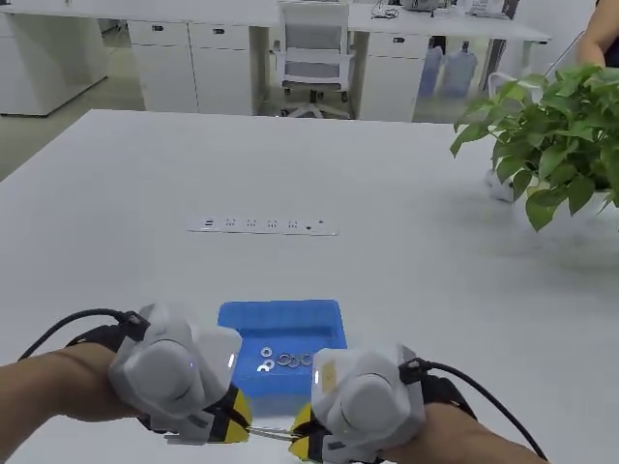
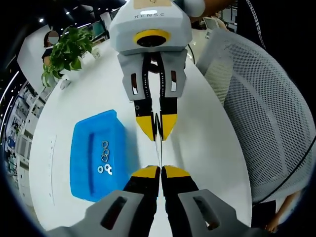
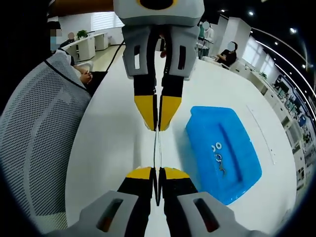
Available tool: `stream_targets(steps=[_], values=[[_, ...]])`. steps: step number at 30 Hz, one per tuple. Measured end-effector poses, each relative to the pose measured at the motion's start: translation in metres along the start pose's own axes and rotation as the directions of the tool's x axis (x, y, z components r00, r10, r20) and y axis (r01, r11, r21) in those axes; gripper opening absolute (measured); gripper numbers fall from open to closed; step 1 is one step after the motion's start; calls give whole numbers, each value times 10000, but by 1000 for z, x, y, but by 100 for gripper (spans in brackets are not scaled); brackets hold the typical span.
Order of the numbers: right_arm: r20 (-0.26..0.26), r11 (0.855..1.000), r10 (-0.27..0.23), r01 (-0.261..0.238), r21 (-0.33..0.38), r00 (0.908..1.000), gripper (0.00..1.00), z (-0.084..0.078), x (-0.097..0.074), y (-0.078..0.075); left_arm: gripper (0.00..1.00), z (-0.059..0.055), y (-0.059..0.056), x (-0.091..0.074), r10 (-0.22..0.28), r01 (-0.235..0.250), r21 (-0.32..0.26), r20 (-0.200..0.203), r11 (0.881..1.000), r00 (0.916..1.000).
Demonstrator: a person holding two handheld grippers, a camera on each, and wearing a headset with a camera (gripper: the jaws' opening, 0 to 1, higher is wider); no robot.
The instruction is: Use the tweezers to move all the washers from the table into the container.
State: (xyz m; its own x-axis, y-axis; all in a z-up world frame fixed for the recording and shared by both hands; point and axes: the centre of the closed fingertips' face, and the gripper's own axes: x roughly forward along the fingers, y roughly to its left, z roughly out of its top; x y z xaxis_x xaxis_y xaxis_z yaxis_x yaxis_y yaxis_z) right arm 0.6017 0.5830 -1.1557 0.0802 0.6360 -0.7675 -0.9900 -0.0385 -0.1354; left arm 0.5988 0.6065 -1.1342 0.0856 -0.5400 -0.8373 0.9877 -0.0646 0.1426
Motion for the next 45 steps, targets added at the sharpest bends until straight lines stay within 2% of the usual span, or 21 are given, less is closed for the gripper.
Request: stream_targets(steps=[16,27,29,40,45], values=[[-599,9990,426,-433,-98,9973,10,-20,18,9,6,-12,-8,24,-185,184,-754,-11,9970,9998],[-504,9978,525,-504,426,9973,13,-20,17,5,6,-19,-11,31,-382,369,-1157,-93,9926,9992],[-501,9972,552,-525,528,9972,13,-20,17,5,7,-20,-12,33,-373,354,-1065,-160,9937,9992],[-568,9965,541,-503,663,9969,14,-22,16,4,7,-21,-12,37,-355,331,-1269,-165,9914,9992],[-700,9960,599,-550,702,9957,14,-23,16,4,7,-24,-12,40,-427,387,-1288,-288,9909,9987]])
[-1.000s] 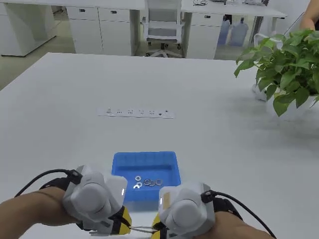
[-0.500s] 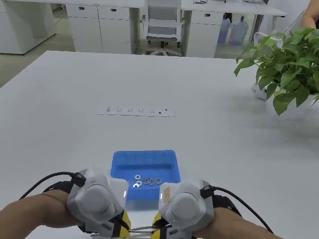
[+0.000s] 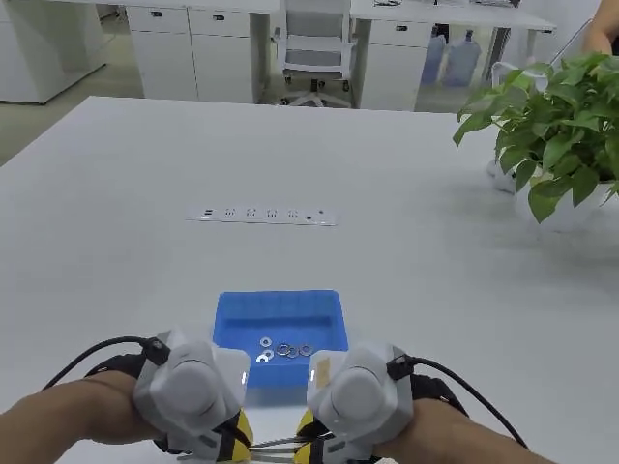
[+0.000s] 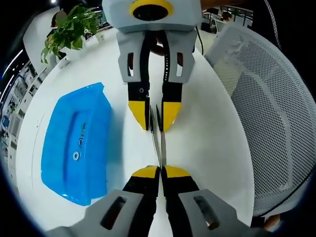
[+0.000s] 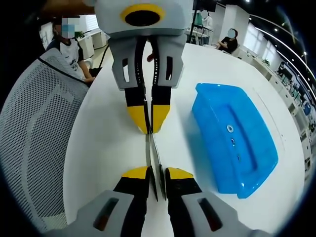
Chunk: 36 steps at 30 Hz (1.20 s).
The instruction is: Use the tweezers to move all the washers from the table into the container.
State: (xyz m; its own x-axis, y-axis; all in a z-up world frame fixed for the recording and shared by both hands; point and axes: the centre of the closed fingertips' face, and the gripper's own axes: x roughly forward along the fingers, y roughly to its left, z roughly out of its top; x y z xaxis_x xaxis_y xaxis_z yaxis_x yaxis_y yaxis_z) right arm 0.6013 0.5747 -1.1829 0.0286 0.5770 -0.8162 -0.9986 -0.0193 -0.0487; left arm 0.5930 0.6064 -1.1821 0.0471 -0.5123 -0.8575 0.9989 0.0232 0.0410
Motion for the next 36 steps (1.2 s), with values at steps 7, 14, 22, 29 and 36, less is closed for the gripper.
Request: stream_targets(steps=[7,14,22,29,36], values=[[-61,10000,27,-28,-6,10000,15,0,0,0,7,1,1,0,7,-7,-91,60,10000,10000],[-86,10000,41,-41,8,10000,15,0,0,2,8,1,2,0,88,-88,-112,24,9999,10000],[-87,9999,-119,120,22,9999,16,0,-3,-1,10,2,0,-1,111,-110,-144,67,9998,9999],[14,9990,-423,423,173,9991,22,2,-15,-6,14,4,0,-8,213,-210,-344,87,9992,9997],[276,9917,-918,889,923,9954,29,2,-37,-12,22,8,2,-29,625,-566,-1232,441,9908,9971]])
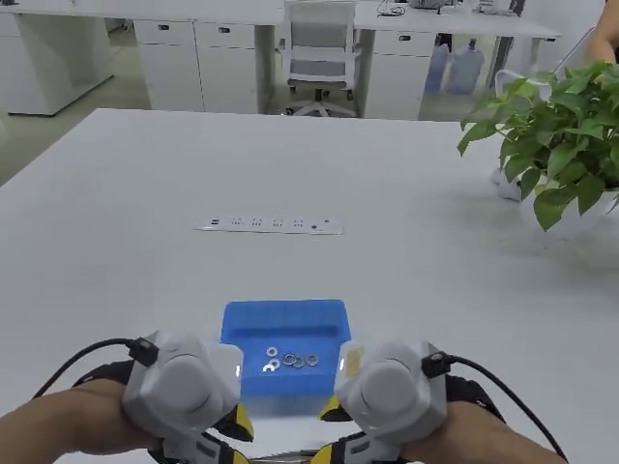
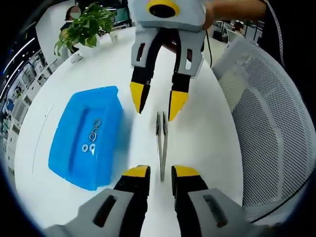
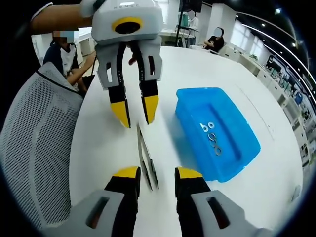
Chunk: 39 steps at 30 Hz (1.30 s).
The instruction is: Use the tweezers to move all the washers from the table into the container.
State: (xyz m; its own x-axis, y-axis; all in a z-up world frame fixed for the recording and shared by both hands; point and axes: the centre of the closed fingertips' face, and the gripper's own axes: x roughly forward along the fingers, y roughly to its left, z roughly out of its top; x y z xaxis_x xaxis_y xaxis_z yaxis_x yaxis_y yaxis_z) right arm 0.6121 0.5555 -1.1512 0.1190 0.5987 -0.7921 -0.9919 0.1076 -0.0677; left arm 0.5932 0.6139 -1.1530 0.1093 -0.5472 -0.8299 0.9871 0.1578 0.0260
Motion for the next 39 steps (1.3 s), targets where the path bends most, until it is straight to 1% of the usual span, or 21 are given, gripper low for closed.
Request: stream_targets(steps=[1,2,6,8,10,11,13,15,17,20,22,24,25,26,28,29,31,32,34,37,39], values=[[73,9998,-158,157,102,9998,30,-1,-4,-2,22,1,1,-3,85,-84,-48,81,10000,9999],[100,9996,-199,197,178,9998,31,-2,-7,-3,23,2,1,-6,162,-160,-135,149,9998,9998],[335,9950,-695,668,743,9970,37,-5,-21,-12,27,6,2,-18,454,-428,-517,506,9977,9977],[610,9882,-1096,1022,1139,9921,41,-5,-29,-20,29,9,2,-24,625,-579,-664,695,9961,9956],[741,9815,-1410,1296,1409,9872,46,-8,-39,-25,31,10,1,-29,780,-717,-783,808,9943,9937],[825,9782,-1561,1425,1511,9843,48,-9,-42,-28,33,11,2,-32,863,-787,-823,941,9935,9918],[909,9704,-1843,1666,1749,9787,55,-12,-50,-32,37,12,1,-36,944,-841,-992,1035,9915,9901],[1040,9606,-2188,1955,1973,9702,62,-17,-59,-37,41,11,1,-42,1133,-1012,-1092,1109,9889,9874],[1192,9479,-2602,2300,2203,9582,66,-22,-68,-41,44,10,2,-48,1369,-1227,-1184,1208,9854,9832],[1467,9311,-3022,2588,2570,9419,73,-31,-78,-44,53,11,3,-56,1725,-1526,-1358,1492,9789,9736],[1642,9186,-3264,2714,2873,9309,79,-33,-84,-46,59,10,5,-61,1978,-1733,-1489,1701,9736,9654],[1834,9133,-3393,2764,2992,9226,83,-37,-89,-45,64,10,9,-66,2255,-1947,-1671,1914,9665,9553],[1853,9125,-3392,2746,3033,9223,85,-40,-91,-44,67,10,11,-69,2396,-2055,-1741,2049,9630,9490],[1868,9113,-3408,2748,3067,9214,87,-41,-92,-43,70,10,12,-71,2496,-2133,-1802,2112,9602,9450],[1931,9104,-3398,2704,3133,9204,92,-42,-95,-41,79,11,13,-74,2585,-2178,-1908,2238,9572,9397],[2037,9099,-3427,2701,3147,9171,94,-42,-96,-41,83,11,13,-75,2663,-2247,-1930,2272,9551,9367],[2133,9080,-3443,2666,3231,9143,99,-41,-97,-41,92,13,14,-77,2781,-2337,-1993,2363,9517,9310],[2165,9071,-3440,2638,3280,9137,100,-41,-98,-41,95,15,14,-78,2814,-2348,-2006,2494,9511,9266],[2198,9095,-3341,2523,3303,9166,100,-41,-98,-39,99,16,14,-78,2807,-2324,-2046,2521,9508,9261],[2171,9141,-3241,2457,3225,9208,100,-42,-97,-36,99,19,12,-78,2690,-2156,-2156,2612,9524,9271],[2117,9156,-3218,2463,3180,9228,100,-43,-96,-35,99,19,12,-78,2699,-2162,-2166,2615,9520,9267]])
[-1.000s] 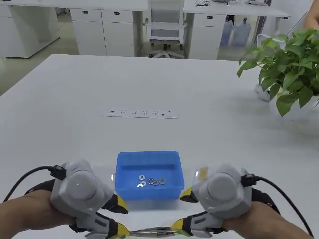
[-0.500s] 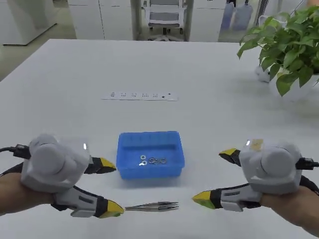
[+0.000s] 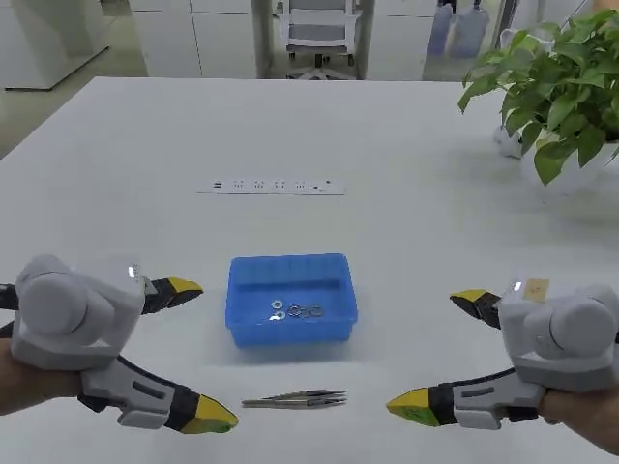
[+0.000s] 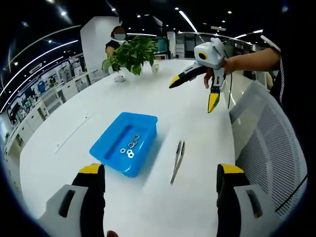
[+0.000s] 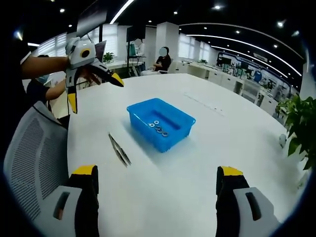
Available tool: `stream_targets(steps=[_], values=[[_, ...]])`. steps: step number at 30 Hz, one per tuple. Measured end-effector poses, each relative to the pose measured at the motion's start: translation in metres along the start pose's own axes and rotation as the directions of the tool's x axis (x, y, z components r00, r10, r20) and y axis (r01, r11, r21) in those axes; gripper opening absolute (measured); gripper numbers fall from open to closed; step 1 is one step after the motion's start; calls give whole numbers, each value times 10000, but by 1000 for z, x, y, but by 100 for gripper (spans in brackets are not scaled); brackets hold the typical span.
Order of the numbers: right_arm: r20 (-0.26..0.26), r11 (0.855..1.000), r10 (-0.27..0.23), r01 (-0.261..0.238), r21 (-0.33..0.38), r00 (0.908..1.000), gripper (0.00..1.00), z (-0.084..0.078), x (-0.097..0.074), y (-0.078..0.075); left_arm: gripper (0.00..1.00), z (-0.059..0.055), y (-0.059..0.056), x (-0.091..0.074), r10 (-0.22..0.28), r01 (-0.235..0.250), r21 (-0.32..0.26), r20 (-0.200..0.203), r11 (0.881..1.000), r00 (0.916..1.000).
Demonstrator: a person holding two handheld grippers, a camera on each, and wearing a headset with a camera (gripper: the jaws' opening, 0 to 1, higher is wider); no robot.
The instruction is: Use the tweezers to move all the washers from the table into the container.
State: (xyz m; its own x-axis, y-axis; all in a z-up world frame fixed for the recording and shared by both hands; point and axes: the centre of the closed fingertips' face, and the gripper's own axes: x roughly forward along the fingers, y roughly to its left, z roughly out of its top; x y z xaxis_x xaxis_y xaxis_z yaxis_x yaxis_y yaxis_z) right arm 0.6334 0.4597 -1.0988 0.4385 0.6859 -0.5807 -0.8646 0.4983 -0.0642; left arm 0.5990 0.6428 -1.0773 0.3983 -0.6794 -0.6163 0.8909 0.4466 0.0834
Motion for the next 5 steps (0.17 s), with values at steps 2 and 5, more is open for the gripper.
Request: stream_targets(steps=[2,5], values=[[28,10000,20,-20,9,10000,100,0,0,0,99,-1,1,0,26,-26,56,-60,10000,10000],[30,10000,29,-29,16,10000,100,0,-1,0,99,-3,1,0,-8,7,-62,-84,10000,10000]])
